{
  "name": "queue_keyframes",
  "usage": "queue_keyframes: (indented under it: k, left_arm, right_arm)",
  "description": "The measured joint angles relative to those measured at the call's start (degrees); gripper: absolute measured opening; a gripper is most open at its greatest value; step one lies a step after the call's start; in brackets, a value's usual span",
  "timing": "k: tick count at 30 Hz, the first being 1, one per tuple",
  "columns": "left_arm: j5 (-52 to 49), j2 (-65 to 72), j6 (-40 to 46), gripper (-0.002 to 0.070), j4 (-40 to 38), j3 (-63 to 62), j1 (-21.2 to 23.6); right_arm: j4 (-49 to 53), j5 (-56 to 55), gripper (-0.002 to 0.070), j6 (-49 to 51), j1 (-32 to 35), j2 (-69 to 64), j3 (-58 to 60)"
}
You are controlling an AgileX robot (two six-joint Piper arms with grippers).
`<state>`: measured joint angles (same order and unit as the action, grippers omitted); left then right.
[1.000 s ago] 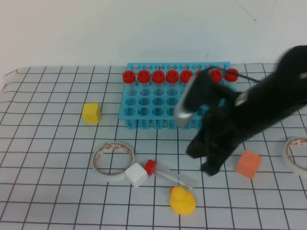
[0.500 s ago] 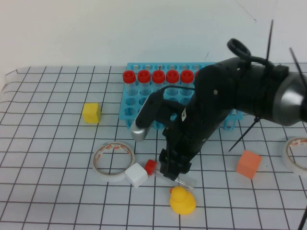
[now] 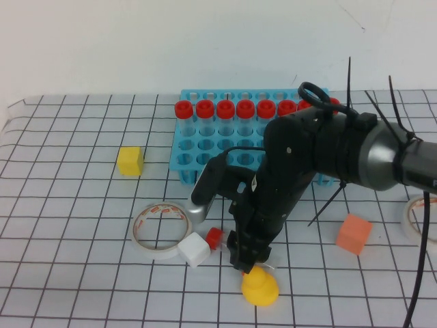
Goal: Place the test tubes
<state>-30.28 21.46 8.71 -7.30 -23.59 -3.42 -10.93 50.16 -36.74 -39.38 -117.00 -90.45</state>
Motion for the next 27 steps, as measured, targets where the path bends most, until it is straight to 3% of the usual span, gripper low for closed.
queue_keyframes:
  k: [6,14,19,24,27]
  left_arm:
    - [-0.4,0.0,0.0,-0.0001,-0.5,0.0,0.0]
    - [-0.3,0.0,-0.1,-0.0001,-0.6,0.0,0.0]
    - [5.9,0.0,-0.1,-0.0001,-1.7,0.0,0.0]
    - [14.7,0.0,-0.1,-0.0001,-7.0,0.0,0.0]
    - [18.3,0.0,-0.1,-0.0001,-10.4,0.0,0.0]
  right_arm:
    - [0.0,-0.8,0.0234,0.0,0.0,-0.1,0.0]
    - [0.7,-1.8,0.0237,1.7,0.0,-0.1,-1.1]
    - [-0.2,-5.2,0.0237,4.8,0.0,1.6,-2.3]
    - [-9.5,-15.4,0.0237,0.6,-0.5,5.7,-2.4]
    - [-19.0,-24.4,0.0237,-9.2,-3.1,7.5,-2.4]
